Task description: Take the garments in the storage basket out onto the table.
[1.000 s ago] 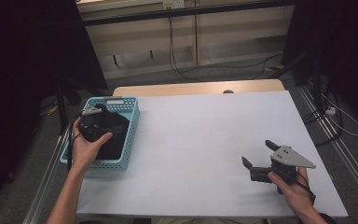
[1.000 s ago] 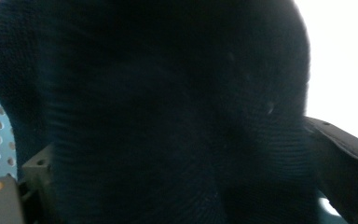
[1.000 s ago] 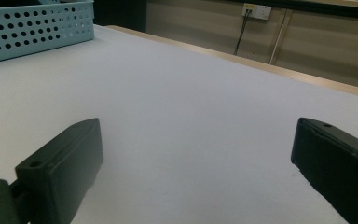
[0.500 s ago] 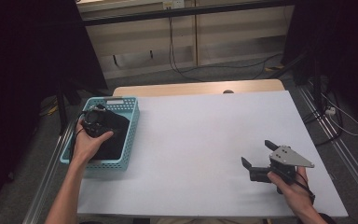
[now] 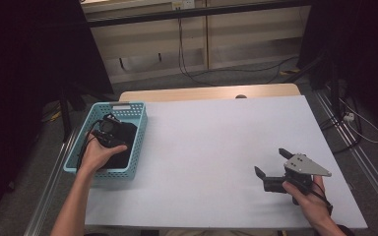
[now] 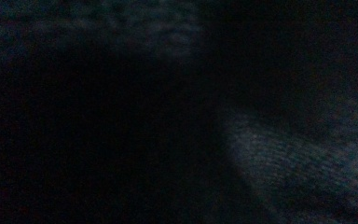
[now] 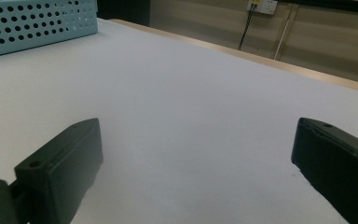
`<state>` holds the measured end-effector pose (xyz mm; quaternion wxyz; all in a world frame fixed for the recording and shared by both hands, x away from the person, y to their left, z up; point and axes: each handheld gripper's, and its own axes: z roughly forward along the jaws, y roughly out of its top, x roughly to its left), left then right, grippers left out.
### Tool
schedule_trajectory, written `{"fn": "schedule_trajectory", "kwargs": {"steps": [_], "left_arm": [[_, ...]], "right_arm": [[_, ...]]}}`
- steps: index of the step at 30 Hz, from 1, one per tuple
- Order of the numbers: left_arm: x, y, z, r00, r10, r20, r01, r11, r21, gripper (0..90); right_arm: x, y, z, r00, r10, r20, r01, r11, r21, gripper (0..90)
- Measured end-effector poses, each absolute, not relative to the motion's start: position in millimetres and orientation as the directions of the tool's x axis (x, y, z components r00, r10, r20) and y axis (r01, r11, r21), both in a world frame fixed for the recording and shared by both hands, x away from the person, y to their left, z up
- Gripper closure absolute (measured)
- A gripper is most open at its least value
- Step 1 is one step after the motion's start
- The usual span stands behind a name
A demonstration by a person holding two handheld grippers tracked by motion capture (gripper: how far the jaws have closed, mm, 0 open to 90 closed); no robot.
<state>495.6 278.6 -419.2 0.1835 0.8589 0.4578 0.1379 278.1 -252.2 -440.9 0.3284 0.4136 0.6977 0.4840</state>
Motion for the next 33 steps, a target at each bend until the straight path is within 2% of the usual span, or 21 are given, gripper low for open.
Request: {"fn": "schedule_trajectory", "kwargs": {"steps": [8, 12, 14, 15, 22, 24, 26, 27, 28, 29, 33], "left_arm": [[495.7, 281.4, -426.1, 0.530, 0.843, 0.090, 0.724, -0.506, 0.469, 0.0], [498.2, 281.2, -423.8, 0.536, 0.839, 0.089, 0.737, -0.517, 0.435, 0.3], [497.6, 277.6, -421.4, 0.491, 0.862, 0.123, 0.759, -0.493, 0.424, 11.2], [497.3, 275.6, -422.4, 0.484, 0.865, 0.129, 0.762, -0.490, 0.424, 12.0], [496.5, 274.7, -423.8, 0.504, 0.853, 0.135, 0.749, -0.510, 0.423, 7.4], [496.9, 274.4, -422.0, 0.503, 0.853, 0.136, 0.754, -0.511, 0.412, 12.0], [498.0, 276.0, -421.2, 0.498, 0.857, 0.128, 0.756, -0.502, 0.420, 24.7], [498.3, 275.5, -420.5, 0.494, 0.859, 0.134, 0.759, -0.501, 0.416, 24.7], [498.0, 274.5, -419.8, 0.491, 0.859, 0.144, 0.756, -0.502, 0.420, 29.9], [497.7, 274.4, -419.8, 0.492, 0.858, 0.148, 0.754, -0.505, 0.419, 38.8], [496.8, 271.5, -420.9, 0.486, 0.855, 0.182, 0.751, -0.515, 0.413, 50.4]], "right_arm": [[277.8, -251.3, -440.4, -0.452, 0.890, -0.055, 0.257, 0.189, 0.948, 1.2], [278.3, -251.3, -440.8, -0.454, 0.889, -0.054, 0.259, 0.189, 0.947, 1.2], [278.4, -251.4, -441.0, -0.454, 0.889, -0.053, 0.260, 0.189, 0.947, 1.2], [278.5, -251.5, -441.1, -0.454, 0.890, -0.053, 0.260, 0.190, 0.947, 1.2], [279.2, -251.9, -440.8, -0.451, 0.891, -0.055, 0.261, 0.191, 0.946, 1.2], [279.5, -251.8, -440.8, -0.449, 0.892, -0.056, 0.261, 0.191, 0.946, 1.2], [278.9, -251.3, -440.4, -0.451, 0.891, -0.062, 0.257, 0.196, 0.946, 1.2], [278.9, -251.3, -440.4, -0.451, 0.891, -0.062, 0.257, 0.196, 0.946, 1.2], [278.8, -251.2, -440.4, -0.453, 0.889, -0.062, 0.255, 0.196, 0.947, 1.2], [278.5, -251.3, -440.3, -0.456, 0.888, -0.063, 0.253, 0.197, 0.947, 1.2], [279.7, -251.9, -441.0, -0.451, 0.890, -0.060, 0.259, 0.196, 0.946, 1.2]]}}
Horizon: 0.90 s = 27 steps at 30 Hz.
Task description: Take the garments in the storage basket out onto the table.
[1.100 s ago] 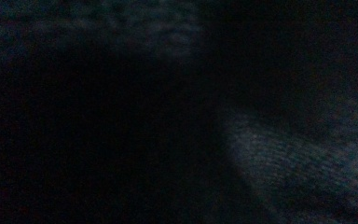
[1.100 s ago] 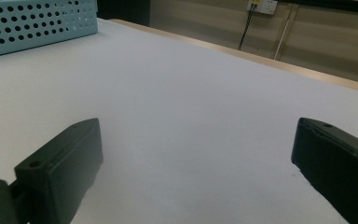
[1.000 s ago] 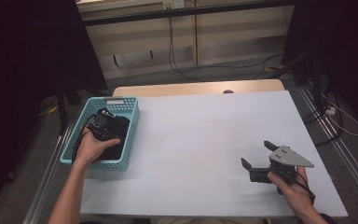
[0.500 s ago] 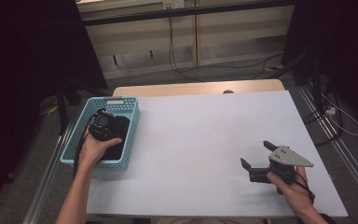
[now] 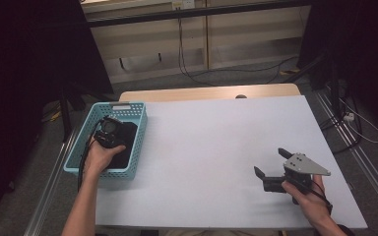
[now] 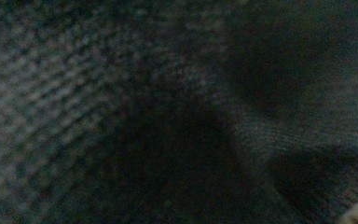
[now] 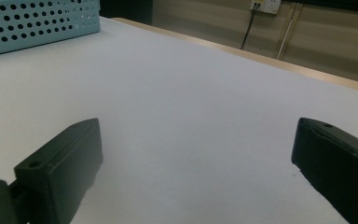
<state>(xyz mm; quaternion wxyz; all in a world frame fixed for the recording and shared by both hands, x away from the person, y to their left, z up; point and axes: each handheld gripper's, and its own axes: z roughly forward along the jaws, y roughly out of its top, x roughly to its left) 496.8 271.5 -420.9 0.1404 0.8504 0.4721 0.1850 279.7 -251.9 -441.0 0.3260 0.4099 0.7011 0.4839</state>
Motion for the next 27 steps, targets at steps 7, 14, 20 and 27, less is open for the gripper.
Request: {"fn": "schedule_trajectory", "kwargs": {"steps": [7, 14, 20, 27], "left_arm": [[495.8, 274.0, -416.9, 0.477, 0.862, 0.172, 0.751, -0.501, 0.430, 60.6], [492.0, 284.9, -404.8, 0.451, 0.885, 0.117, 0.740, -0.444, 0.506, 65.1], [486.2, 287.3, -397.3, 0.438, 0.893, 0.106, 0.716, -0.418, 0.560, 65.3], [476.8, 296.3, -380.1, 0.410, 0.909, 0.072, 0.664, -0.352, 0.659, 65.4]], "right_arm": [[279.4, -251.2, -440.6, -0.454, 0.889, -0.066, 0.256, 0.201, 0.945, 1.2], [280.8, -251.5, -441.3, -0.454, 0.889, -0.058, 0.264, 0.197, 0.944, 1.1], [279.7, -251.2, -440.6, -0.456, 0.888, -0.063, 0.258, 0.200, 0.945, 1.1], [279.2, -250.5, -440.2, -0.458, 0.887, -0.065, 0.256, 0.201, 0.945, 1.1]]}}
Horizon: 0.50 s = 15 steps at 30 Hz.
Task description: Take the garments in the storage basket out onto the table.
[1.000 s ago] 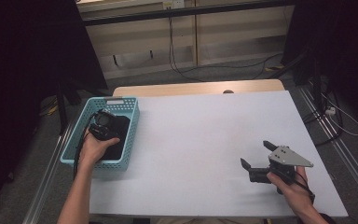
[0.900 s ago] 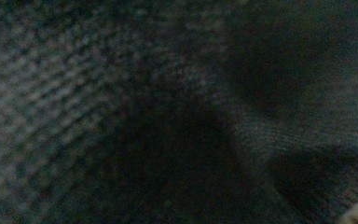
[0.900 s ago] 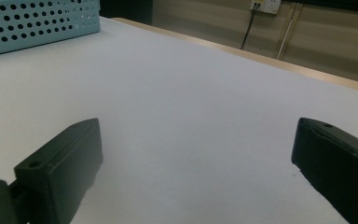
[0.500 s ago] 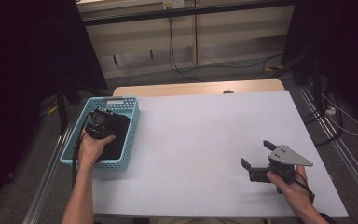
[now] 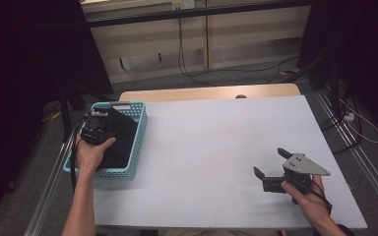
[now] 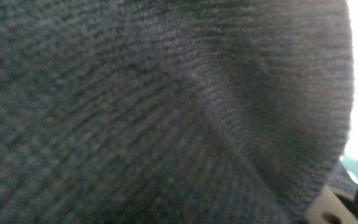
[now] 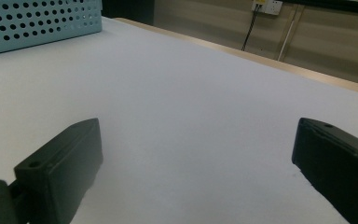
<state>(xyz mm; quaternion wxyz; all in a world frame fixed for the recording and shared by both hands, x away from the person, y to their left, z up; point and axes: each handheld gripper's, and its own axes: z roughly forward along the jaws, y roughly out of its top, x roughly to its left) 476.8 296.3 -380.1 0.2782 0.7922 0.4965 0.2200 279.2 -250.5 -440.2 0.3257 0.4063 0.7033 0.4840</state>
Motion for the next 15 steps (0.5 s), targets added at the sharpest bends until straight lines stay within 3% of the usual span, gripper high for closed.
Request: {"fn": "schedule_trajectory", "kwargs": {"steps": [15], "left_arm": [[460.6, 309.8, -353.7, 0.367, 0.930, 0.004, 0.557, -0.223, 0.800, 65.1]], "right_arm": [[278.7, -251.3, -439.9, -0.460, 0.885, -0.064, 0.253, 0.200, 0.947, 1.1]]}}
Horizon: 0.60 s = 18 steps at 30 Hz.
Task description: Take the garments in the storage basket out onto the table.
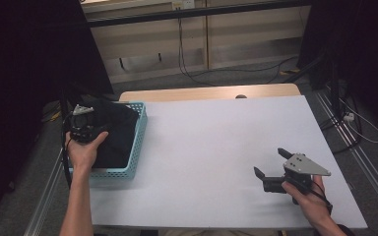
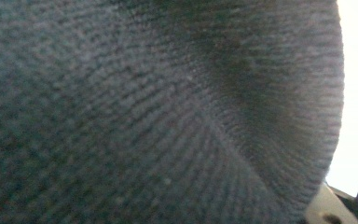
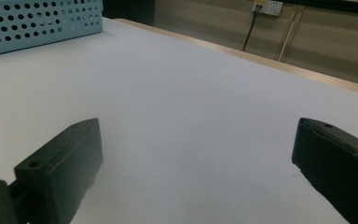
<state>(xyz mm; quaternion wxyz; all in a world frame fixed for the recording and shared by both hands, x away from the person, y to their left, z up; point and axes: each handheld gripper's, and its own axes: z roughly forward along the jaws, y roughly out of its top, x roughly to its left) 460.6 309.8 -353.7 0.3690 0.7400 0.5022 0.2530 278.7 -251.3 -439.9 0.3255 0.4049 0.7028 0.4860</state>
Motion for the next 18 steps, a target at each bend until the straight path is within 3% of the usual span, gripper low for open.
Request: {"fn": "schedule_trajectory", "kwargs": {"steps": [18], "left_arm": [[442.4, 324.0, -326.7, 0.353, 0.935, -0.044, 0.450, -0.128, 0.884, 65.1]], "right_arm": [[278.2, -253.1, -439.2, -0.460, 0.886, -0.060, 0.252, 0.195, 0.948, 1.0]]}}
